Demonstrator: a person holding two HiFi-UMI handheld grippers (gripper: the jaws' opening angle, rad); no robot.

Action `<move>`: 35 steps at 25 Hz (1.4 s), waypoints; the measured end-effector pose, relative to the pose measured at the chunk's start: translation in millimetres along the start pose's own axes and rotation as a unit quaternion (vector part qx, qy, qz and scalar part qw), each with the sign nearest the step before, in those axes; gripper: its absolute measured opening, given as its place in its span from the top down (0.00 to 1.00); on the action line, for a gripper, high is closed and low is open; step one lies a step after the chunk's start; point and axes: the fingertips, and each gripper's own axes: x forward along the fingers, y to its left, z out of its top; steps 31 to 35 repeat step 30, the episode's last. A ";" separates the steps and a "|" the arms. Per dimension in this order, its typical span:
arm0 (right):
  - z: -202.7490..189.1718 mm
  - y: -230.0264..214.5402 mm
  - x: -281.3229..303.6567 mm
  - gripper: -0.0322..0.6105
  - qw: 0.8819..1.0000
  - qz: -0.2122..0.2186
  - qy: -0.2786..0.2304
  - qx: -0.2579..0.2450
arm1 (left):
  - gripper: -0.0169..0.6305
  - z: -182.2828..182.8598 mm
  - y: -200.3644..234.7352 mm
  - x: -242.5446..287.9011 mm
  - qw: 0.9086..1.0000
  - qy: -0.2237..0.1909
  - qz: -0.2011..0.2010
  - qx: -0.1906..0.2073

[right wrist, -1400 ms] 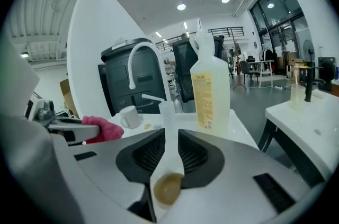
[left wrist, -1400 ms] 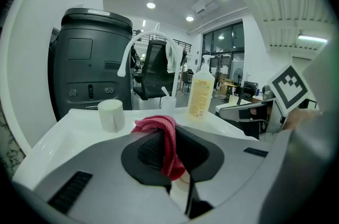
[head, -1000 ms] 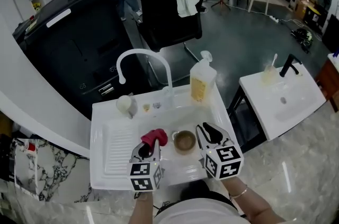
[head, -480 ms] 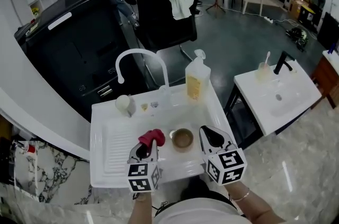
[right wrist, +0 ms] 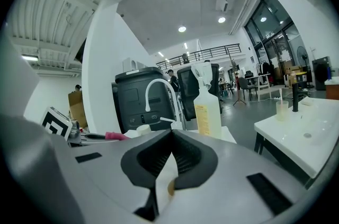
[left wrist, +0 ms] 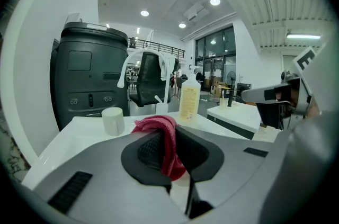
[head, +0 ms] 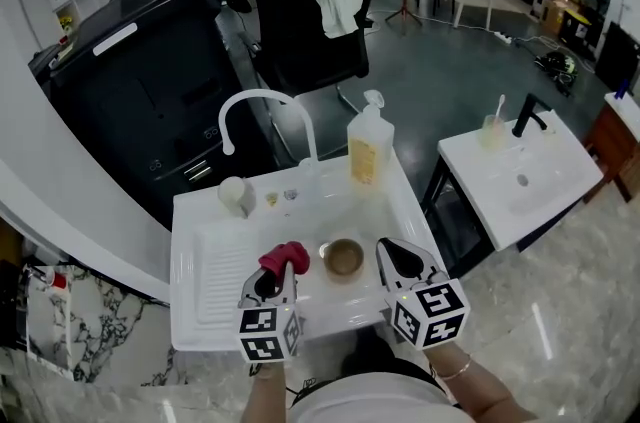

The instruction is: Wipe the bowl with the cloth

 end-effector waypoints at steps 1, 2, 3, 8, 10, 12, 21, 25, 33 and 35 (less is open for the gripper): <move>-0.5 0.9 -0.6 0.94 1.000 0.000 0.001 0.000 | 0.90 -0.1 0.8 -1.0 1.000 0.000 0.000 0.000; -0.8 2.0 -1.1 0.94 1.000 0.001 0.002 0.000 | 0.90 -0.4 1.7 -2.1 1.000 0.000 0.001 -0.001; -1.0 3.3 -1.7 0.94 1.000 0.001 0.002 -0.002 | 0.90 -0.9 2.4 -3.1 1.000 0.000 0.000 -0.002; -4.2 5.0 -5.1 0.94 1.000 -0.001 0.004 -0.003 | 0.90 -4.8 2.9 -6.9 1.000 0.002 -0.003 -0.003; -7.2 3.9 -6.0 0.94 1.000 -0.003 0.006 0.003 | 0.90 -5.8 3.0 -7.9 1.000 0.001 -0.004 -0.002; -9.9 2.9 -6.0 0.94 1.000 -0.005 0.010 0.008 | 0.90 -5.7 3.7 -8.8 1.000 0.000 -0.004 -0.002; -17.2 11.0 -5.9 0.94 1.000 -0.011 0.022 0.011 | 0.90 -4.6 9.6 -15.3 1.000 -0.003 -0.011 -0.003; -17.9 13.4 -5.2 0.94 1.000 -0.011 0.025 0.008 | 0.90 -3.3 10.6 -15.4 1.000 -0.005 -0.017 0.000; -14.7 17.2 -3.0 0.94 1.000 -0.015 0.025 0.001 | 0.90 -1.9 13.9 -16.6 1.000 -0.003 -0.024 0.002; -14.7 17.2 -3.0 0.94 1.000 -0.015 0.025 0.001 | 0.90 -1.9 13.9 -16.6 1.000 -0.003 -0.024 0.002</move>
